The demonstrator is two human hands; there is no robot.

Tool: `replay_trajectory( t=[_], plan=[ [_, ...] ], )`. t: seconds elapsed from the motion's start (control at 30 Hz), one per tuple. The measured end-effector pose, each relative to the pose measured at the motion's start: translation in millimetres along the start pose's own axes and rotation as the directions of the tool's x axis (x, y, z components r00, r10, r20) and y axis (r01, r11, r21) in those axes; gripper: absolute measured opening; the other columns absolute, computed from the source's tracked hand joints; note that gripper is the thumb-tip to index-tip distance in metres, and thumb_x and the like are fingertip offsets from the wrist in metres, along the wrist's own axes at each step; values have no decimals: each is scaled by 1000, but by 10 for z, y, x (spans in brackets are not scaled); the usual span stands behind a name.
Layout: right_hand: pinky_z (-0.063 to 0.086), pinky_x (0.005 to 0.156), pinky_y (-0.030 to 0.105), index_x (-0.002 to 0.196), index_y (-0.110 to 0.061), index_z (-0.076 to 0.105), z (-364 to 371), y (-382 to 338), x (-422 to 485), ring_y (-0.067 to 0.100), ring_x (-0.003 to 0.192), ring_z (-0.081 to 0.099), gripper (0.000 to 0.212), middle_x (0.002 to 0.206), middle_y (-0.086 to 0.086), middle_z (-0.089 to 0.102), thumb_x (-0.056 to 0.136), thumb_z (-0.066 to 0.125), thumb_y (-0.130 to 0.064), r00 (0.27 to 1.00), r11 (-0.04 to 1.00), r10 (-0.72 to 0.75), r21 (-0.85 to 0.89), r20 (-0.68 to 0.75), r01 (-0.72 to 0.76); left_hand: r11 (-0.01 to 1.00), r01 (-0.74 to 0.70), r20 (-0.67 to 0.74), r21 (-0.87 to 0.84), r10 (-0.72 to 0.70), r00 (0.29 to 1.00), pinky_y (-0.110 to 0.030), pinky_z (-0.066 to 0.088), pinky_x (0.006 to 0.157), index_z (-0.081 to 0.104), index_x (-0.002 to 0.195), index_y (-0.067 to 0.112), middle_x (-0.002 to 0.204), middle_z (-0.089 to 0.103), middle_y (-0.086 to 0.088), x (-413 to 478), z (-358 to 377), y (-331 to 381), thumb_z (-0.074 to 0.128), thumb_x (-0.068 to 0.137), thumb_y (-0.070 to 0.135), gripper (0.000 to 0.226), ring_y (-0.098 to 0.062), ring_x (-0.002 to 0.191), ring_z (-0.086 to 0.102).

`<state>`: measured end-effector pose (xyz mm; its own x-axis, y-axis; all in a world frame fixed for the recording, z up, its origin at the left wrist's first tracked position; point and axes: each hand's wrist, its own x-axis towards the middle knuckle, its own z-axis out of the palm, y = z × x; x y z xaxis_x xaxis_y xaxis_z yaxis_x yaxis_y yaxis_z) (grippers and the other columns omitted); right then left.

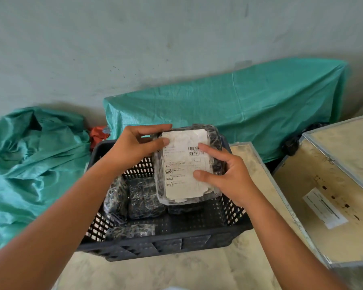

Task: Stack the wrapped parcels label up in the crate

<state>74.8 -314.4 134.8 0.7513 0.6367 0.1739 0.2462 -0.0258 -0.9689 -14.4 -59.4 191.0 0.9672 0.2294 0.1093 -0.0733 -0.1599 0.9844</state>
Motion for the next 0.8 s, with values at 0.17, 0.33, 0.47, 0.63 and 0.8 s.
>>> replay_trajectory(
  t=[0.17, 0.33, 0.47, 0.63, 0.8],
  plan=[
    [46, 111, 46, 126, -41, 72, -61, -44, 115, 4, 134, 55, 72, 138, -15, 64, 58, 95, -39, 998, 984, 46, 174, -38, -38, 986, -69, 67, 154, 60, 996, -35, 21, 120, 56, 137, 49, 148, 46, 27, -73, 78, -106, 74, 83, 42, 57, 3, 148, 19],
    [56, 99, 44, 122, -37, 75, -85, 72, 253, 7, 126, 62, 72, 131, -16, 69, 54, 96, -23, 986, 915, 161, 379, -31, -138, 989, 20, 179, 146, -46, 983, -49, 33, 117, 25, 151, 57, 161, 29, 18, -158, 269, -421, 76, 81, 52, 87, -11, 150, 26],
    [58, 95, 49, 120, -39, 75, 9, 343, 395, 14, 123, 65, 71, 138, -6, 66, 56, 95, -17, 951, 883, 310, 374, -7, -285, 973, 131, 116, 192, -155, 981, -39, 43, 111, 20, 151, 59, 158, 35, 16, -65, 302, -713, 78, 85, 36, 91, -11, 143, 38],
    [51, 106, 45, 140, -41, 59, 153, 821, 575, 14, 137, 50, 70, 154, -7, 49, 80, 86, -14, 914, 902, 404, 152, 40, -405, 913, 311, 111, 264, -349, 931, -27, 46, 104, 11, 160, 37, 159, 31, 8, 102, 310, -1166, 80, 84, 25, 103, -15, 138, 40],
    [61, 90, 34, 152, -45, 40, 237, 1160, 822, 16, 130, 54, 81, 160, -5, 38, 89, 78, -10, 869, 878, 479, -56, 124, -476, 874, 407, 104, 265, -446, 889, -10, 53, 77, 4, 161, 31, 158, 31, 3, 261, 372, -1561, 81, 84, 20, 109, -13, 125, 46]
  ],
)
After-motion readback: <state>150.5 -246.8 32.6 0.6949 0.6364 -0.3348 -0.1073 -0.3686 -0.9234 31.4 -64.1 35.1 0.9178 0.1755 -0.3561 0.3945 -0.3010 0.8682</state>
